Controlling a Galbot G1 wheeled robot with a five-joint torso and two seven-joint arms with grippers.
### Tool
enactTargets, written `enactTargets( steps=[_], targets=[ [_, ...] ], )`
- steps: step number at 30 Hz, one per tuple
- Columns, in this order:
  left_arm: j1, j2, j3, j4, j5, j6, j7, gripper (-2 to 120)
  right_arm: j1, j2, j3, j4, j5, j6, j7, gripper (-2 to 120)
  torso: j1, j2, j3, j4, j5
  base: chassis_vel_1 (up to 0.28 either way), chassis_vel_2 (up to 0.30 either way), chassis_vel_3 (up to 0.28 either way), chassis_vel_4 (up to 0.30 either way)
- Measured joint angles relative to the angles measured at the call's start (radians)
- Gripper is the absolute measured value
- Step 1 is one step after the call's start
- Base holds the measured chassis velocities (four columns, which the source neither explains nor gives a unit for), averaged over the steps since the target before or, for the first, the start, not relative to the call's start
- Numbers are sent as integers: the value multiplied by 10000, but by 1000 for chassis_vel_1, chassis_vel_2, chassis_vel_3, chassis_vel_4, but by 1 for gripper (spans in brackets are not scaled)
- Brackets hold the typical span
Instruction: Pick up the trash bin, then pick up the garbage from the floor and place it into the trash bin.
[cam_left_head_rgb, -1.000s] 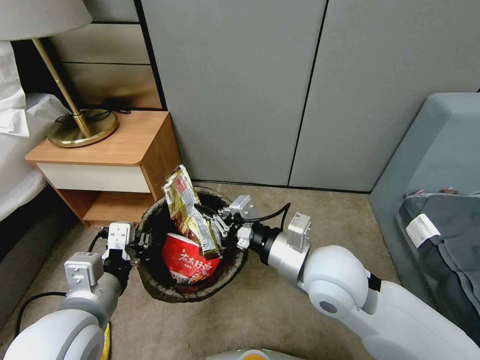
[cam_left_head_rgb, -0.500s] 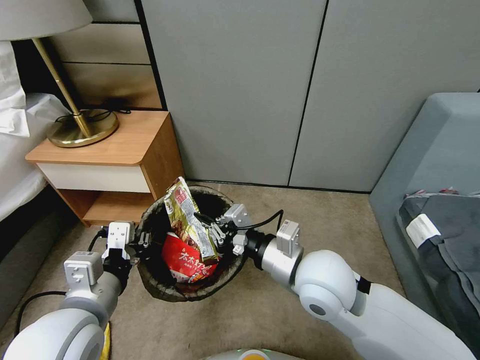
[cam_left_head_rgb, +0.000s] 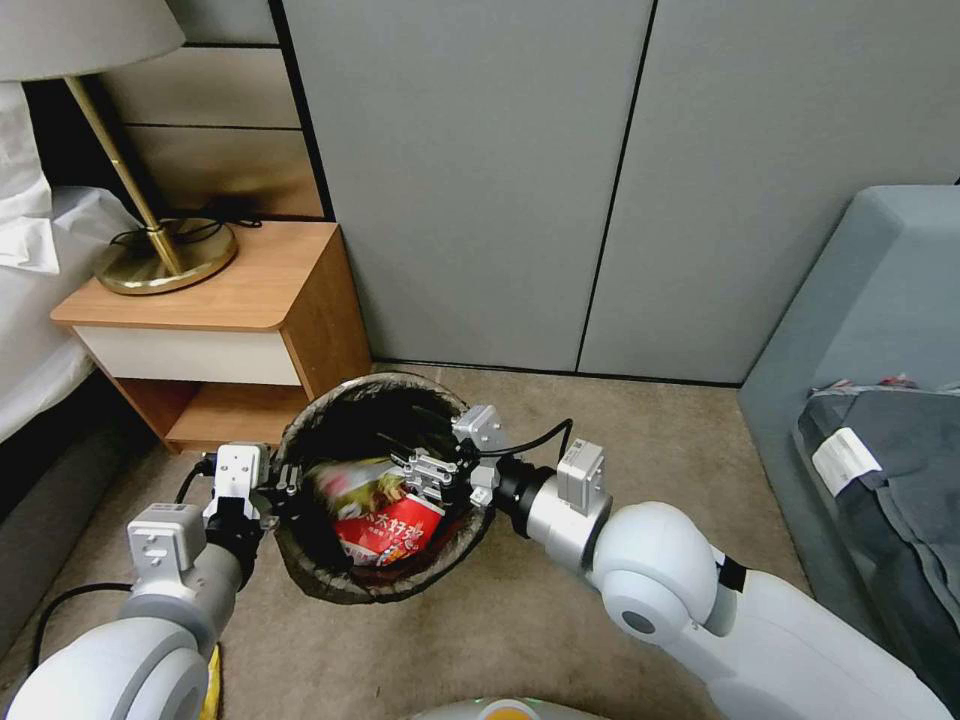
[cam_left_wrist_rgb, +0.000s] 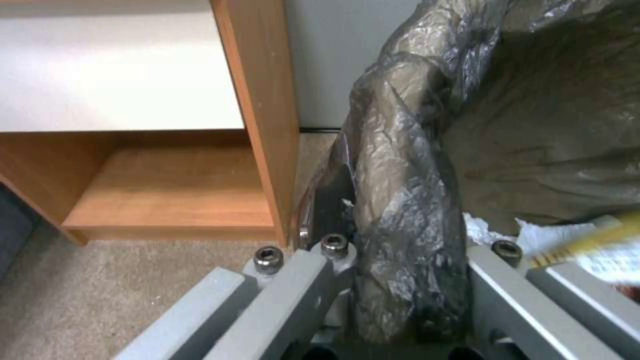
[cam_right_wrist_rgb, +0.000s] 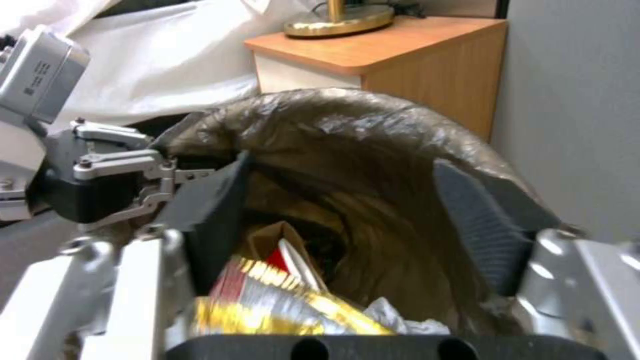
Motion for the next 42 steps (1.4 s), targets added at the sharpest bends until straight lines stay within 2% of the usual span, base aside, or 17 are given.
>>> enactTargets(
  steps=[1,4,9,11,13,17,20,21,25,26,31,32,34,35,42],
  targets=[
    [0,0,0,0,0,0,0,1,0,0,0,0,0,0,0,71,0,0,0,0,0,0,0,0,0],
    [0,-12,12,0,5,0,5,1,-137,-54,254,114,-23,2,-2,87,0,0,0,0,0,0,0,0,0],
    [6,-14,11,0,10,2,7,1,-364,-152,835,427,-6,12,-3,99,0,0,0,1,0,0,0,0,0],
    [7,-13,9,0,12,2,7,1,-394,-167,928,470,-2,15,-2,100,0,0,0,0,0,0,0,0,0],
    [16,-17,-1,0,20,2,12,1,-644,-308,1608,835,66,98,52,100,0,0,0,0,1,0,0,0,0],
    [11,-25,-17,0,23,2,12,1,-913,-463,2178,1159,97,438,334,100,0,0,0,-1,0,0,0,0,0],
    [5,-31,-55,0,22,2,19,1,-1560,-544,3103,1379,-87,791,787,100,0,0,0,2,0,0,0,0,0],
    [5,-31,-55,0,22,2,19,1,-1560,-544,3103,1379,-87,791,787,100,0,0,0,2,0,0,0,0,0],
    [29,-41,-81,0,19,-6,24,1,-2750,-356,4593,1425,-719,1047,967,100,0,0,0,-2,2,0,0,0,0],
    [29,-41,-81,0,19,-6,24,1,-2750,-356,4593,1425,-719,1047,967,100,0,0,0,-2,2,0,0,0,0],
    [52,-27,-115,0,-1,-13,27,1,-3954,-1,6096,1667,-879,1146,1312,100,0,-1,0,1,1,0,0,0,0],
    [52,-27,-115,0,-1,-13,27,1,-3954,-1,6096,1667,-879,1146,1312,100,0,-1,0,1,1,0,0,0,0],
    [80,-11,-155,0,-32,-14,27,1,-4781,338,6854,1799,-1213,1336,1259,100,0,-1,0,-1,0,0,0,0,0],
    [80,-11,-155,0,-32,-14,27,1,-4781,338,6854,1799,-1213,1336,1259,100,0,-1,0,-1,0,0,0,0,0],
    [64,2,-164,0,-77,-15,27,1,-6813,1817,8192,1939,-2335,2094,705,100,0,-1,-1,0,-1,0,0,0,0]
  ],
)
